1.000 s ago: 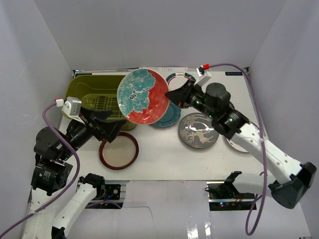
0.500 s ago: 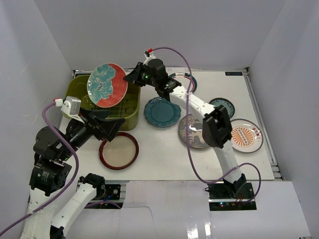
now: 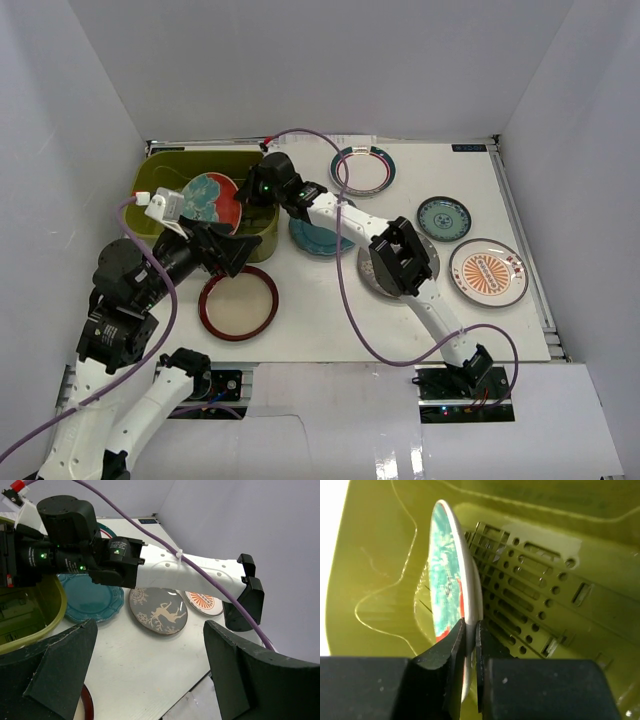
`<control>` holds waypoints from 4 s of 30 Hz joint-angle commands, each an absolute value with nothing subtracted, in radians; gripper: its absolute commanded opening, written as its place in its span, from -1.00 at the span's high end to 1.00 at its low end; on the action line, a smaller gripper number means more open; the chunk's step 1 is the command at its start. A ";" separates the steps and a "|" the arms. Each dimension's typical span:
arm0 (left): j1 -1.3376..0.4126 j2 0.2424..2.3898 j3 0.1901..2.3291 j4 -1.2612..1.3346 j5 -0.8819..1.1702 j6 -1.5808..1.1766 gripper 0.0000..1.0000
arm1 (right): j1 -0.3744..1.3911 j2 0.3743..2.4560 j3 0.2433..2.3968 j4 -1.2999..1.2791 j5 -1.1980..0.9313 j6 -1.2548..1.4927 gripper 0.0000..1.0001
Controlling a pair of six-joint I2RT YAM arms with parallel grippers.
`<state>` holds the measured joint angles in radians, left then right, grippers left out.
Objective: Place the plates into the plastic bin on the countertop
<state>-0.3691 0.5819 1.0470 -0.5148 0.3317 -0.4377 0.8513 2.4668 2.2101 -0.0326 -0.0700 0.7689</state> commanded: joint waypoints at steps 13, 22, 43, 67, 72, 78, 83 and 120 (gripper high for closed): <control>-0.374 0.586 0.996 -0.503 0.241 -0.462 -0.96 | 0.900 2.336 2.188 0.132 0.101 0.667 -0.60; -0.373 0.622 0.919 -0.508 0.284 -0.592 -0.96 | 0.867 1.981 1.883 0.143 0.141 0.554 -0.70; -0.867 1.392 0.664 0.243 0.083 -1.003 -0.56 | 0.483 0.686 0.630 -0.012 0.057 0.519 0.30; -0.957 1.999 0.931 0.419 -0.196 -1.204 0.23 | 0.479 0.502 0.597 -0.138 -0.058 0.503 0.29; -0.962 1.978 0.893 0.423 -0.192 -1.189 1.00 | 0.479 0.483 0.612 -0.158 -0.072 0.505 0.28; -0.976 1.806 0.747 0.509 -0.134 -1.161 1.00 | 0.479 0.453 0.670 -0.195 -0.080 0.503 0.24; -0.968 1.556 0.664 0.571 0.000 -1.138 1.00 | 0.479 0.449 0.729 -0.233 -0.074 0.495 0.20; 0.414 1.204 0.848 0.026 0.411 -0.982 1.00 | 0.480 0.540 0.614 -0.181 -0.251 0.489 0.14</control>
<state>0.4194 1.2236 0.7650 -0.0444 0.3893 -1.0298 0.4835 0.5362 0.6323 -0.2584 -0.2047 0.4904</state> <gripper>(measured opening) 0.025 0.431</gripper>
